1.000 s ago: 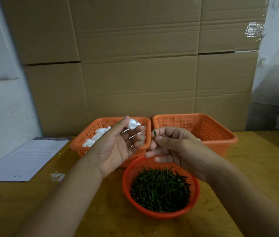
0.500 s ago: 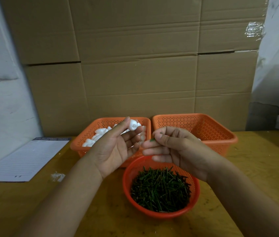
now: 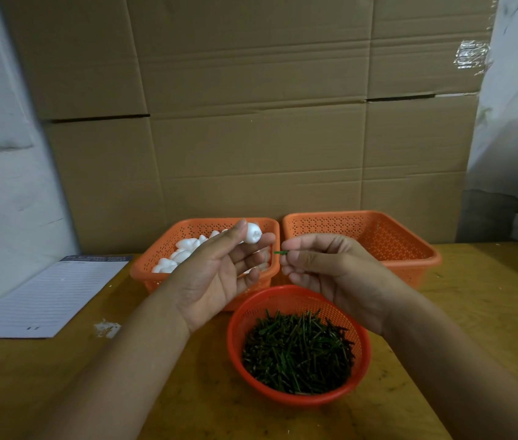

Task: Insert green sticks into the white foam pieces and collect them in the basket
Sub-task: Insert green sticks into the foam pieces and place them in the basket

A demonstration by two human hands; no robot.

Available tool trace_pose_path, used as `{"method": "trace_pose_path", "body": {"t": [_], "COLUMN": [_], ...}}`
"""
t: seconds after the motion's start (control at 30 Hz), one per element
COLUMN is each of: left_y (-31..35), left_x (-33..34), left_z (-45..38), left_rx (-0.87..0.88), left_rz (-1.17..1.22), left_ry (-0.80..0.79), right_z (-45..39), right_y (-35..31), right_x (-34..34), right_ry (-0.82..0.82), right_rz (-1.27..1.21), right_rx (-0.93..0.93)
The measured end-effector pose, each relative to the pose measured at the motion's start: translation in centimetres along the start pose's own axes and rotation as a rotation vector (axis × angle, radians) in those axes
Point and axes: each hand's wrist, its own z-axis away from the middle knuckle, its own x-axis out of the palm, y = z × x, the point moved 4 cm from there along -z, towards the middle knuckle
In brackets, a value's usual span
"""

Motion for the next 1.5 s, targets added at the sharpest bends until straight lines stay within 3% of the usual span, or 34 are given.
{"method": "trace_pose_path", "body": {"t": [0.27, 0.57, 1.5], "left_y": [-0.2, -0.3, -0.2], "left_x": [0.6, 0.8, 1.7], "left_z": [0.1, 0.1, 0.6], "left_rx": [0.003, 0.008, 0.118], "left_rz": [-0.067, -0.091, -0.231], "left_ry": [-0.057, -0.087, -0.075], "right_z": [0.2, 0.6, 0.5], "right_y": [-0.3, -0.9, -0.5], "right_x": [0.4, 0.5, 0.6], "right_ry": [0.099, 0.248, 0.27], "right_rz": [0.043, 0.326, 0.35], "right_rx": [-0.06, -0.153, -0.192]}}
